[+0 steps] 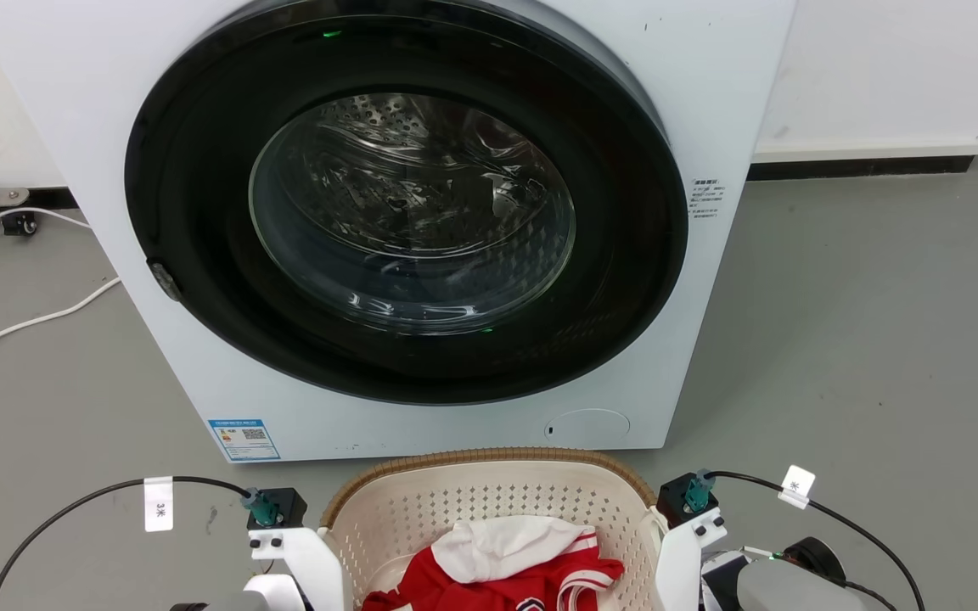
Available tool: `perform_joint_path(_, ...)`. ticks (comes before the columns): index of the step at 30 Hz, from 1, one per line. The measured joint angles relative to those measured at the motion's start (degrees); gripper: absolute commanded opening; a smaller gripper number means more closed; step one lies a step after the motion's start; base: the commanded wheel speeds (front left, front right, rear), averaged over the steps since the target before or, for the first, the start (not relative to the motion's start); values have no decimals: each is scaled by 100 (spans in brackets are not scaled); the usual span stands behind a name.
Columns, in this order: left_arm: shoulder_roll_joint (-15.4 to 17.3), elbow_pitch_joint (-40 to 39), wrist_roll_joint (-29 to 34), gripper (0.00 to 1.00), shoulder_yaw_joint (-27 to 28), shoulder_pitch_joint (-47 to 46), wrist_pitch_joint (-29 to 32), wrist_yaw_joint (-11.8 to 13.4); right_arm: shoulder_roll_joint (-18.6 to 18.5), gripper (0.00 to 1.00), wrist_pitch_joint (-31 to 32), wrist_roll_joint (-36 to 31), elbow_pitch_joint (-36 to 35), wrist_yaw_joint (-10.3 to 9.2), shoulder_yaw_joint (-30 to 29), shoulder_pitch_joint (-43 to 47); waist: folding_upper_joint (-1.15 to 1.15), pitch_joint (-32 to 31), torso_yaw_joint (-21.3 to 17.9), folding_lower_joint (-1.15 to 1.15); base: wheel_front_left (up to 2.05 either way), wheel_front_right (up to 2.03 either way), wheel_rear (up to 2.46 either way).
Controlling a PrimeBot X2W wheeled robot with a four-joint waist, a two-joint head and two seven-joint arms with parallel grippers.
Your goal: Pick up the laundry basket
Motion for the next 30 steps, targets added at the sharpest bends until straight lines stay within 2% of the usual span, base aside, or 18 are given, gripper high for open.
perform_joint_path(30,2,96,-250,0,-302,-49,-177,-1,34,0,-110,-11,54,0,8,15,0,-3,-17,0,0,0,0)
